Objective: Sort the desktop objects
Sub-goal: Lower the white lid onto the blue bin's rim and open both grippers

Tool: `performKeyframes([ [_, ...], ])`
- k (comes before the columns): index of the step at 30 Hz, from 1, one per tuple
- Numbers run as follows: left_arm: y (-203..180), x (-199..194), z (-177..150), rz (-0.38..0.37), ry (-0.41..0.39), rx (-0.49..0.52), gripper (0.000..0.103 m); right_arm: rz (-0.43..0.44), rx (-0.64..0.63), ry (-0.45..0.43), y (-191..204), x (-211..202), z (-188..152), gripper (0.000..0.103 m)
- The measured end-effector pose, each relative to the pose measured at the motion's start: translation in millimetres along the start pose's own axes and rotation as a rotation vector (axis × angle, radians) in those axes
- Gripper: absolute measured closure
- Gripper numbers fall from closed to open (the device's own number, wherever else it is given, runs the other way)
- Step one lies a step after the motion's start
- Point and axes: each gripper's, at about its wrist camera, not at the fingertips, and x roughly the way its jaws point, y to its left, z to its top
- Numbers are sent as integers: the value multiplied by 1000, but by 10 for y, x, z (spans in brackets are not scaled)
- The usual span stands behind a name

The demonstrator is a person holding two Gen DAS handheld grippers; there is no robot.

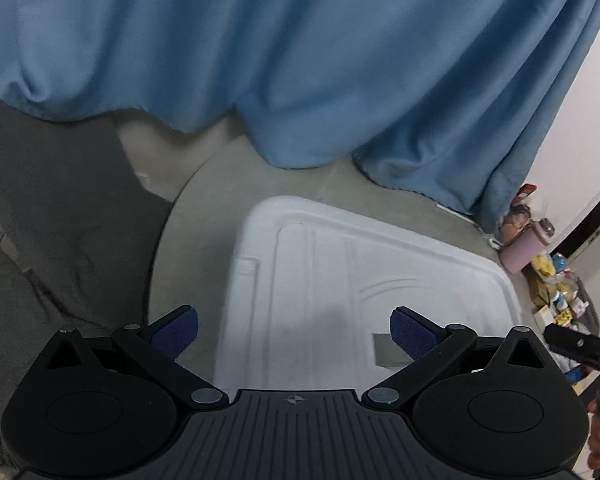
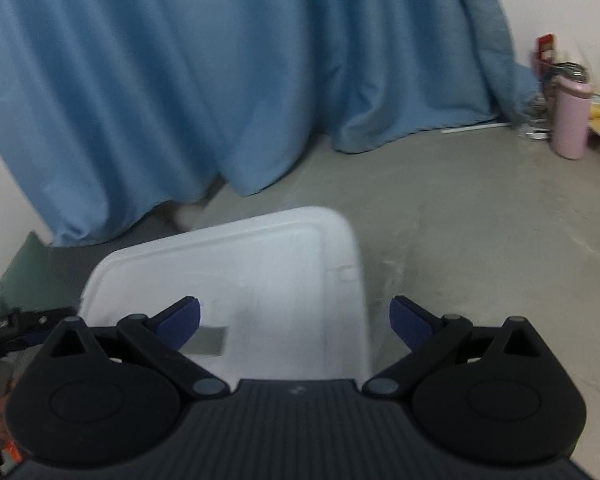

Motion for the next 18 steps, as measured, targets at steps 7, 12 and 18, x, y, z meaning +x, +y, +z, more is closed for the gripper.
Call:
performKeyframes([
  [7, -16, 37, 47, 106, 34, 73, 0, -65, -42, 41, -33, 56, -51, 2],
  [12, -2, 92, 61, 177, 87, 128, 0, -79, -67, 81, 16, 145, -128, 4],
  [18, 71, 139, 58, 139, 90, 125, 1, -72, -78, 111, 76, 235, -173, 19],
])
